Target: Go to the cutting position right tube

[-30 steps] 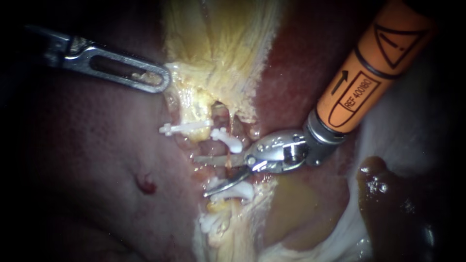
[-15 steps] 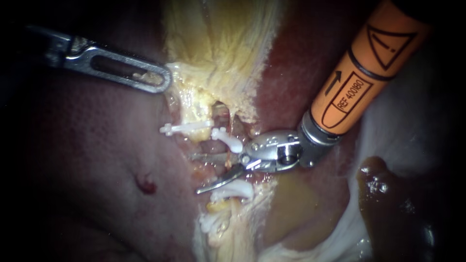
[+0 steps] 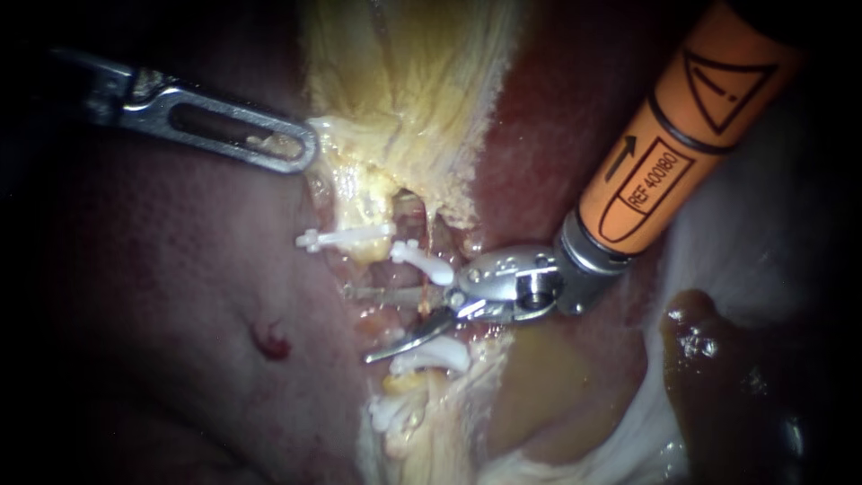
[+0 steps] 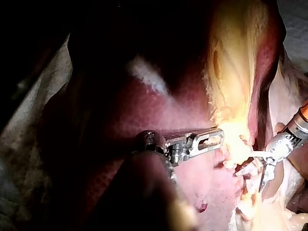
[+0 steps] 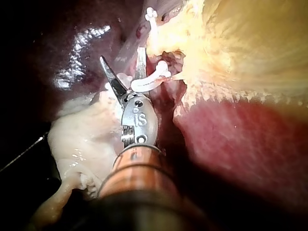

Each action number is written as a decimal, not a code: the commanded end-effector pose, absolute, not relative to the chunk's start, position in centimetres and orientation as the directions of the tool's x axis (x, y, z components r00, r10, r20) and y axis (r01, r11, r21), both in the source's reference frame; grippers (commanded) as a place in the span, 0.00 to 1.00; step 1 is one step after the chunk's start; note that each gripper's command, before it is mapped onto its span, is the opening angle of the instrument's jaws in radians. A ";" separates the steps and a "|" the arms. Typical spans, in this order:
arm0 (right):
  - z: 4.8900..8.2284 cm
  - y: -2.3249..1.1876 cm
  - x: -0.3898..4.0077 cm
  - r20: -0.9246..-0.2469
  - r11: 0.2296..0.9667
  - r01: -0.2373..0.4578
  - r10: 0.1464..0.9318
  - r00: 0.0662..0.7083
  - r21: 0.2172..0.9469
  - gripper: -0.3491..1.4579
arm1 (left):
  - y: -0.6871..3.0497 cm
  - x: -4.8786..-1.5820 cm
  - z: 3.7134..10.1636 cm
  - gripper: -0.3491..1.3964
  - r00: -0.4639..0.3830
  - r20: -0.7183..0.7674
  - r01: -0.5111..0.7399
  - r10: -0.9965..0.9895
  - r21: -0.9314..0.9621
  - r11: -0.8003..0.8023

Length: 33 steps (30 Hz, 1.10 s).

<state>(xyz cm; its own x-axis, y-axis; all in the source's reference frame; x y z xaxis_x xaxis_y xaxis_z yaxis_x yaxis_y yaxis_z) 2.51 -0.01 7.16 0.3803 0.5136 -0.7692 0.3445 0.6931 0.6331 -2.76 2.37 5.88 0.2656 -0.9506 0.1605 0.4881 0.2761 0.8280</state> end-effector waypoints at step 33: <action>6.75 0.01 2.46 -0.758 0.662 0.369 0.567 0.323 0.652 0.99 | 2.36 -2.76 5.88 0.00 0.267 0.160 0.486 -0.950 0.829 0.277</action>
